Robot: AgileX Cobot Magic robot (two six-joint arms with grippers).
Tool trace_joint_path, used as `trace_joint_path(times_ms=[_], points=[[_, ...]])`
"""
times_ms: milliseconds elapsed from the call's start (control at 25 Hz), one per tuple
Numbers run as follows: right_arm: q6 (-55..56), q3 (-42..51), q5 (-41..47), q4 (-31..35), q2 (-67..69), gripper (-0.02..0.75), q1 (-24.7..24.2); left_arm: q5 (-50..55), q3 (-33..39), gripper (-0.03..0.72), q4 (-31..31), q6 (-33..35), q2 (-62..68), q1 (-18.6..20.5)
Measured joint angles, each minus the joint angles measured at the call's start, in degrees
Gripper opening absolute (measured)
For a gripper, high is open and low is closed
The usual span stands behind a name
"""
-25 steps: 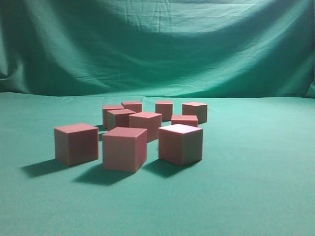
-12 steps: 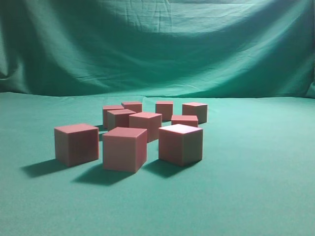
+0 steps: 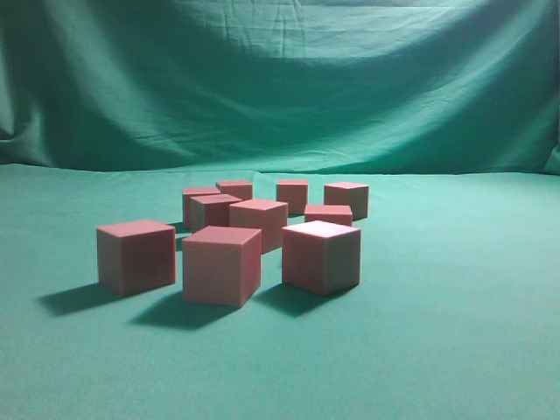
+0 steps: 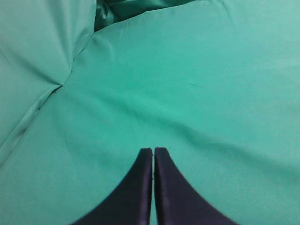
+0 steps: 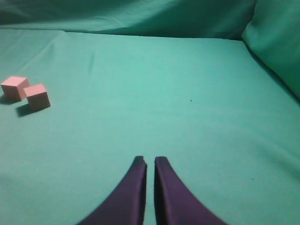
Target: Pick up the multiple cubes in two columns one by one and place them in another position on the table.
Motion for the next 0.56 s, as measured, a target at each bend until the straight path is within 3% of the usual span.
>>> trace_joint_path(times_ms=[560], points=[[-0.4, 0.1, 0.7, 0.1, 0.0, 0.048, 0.0, 0.0, 0.0, 0.0, 0.0, 0.0, 0.0, 0.0]])
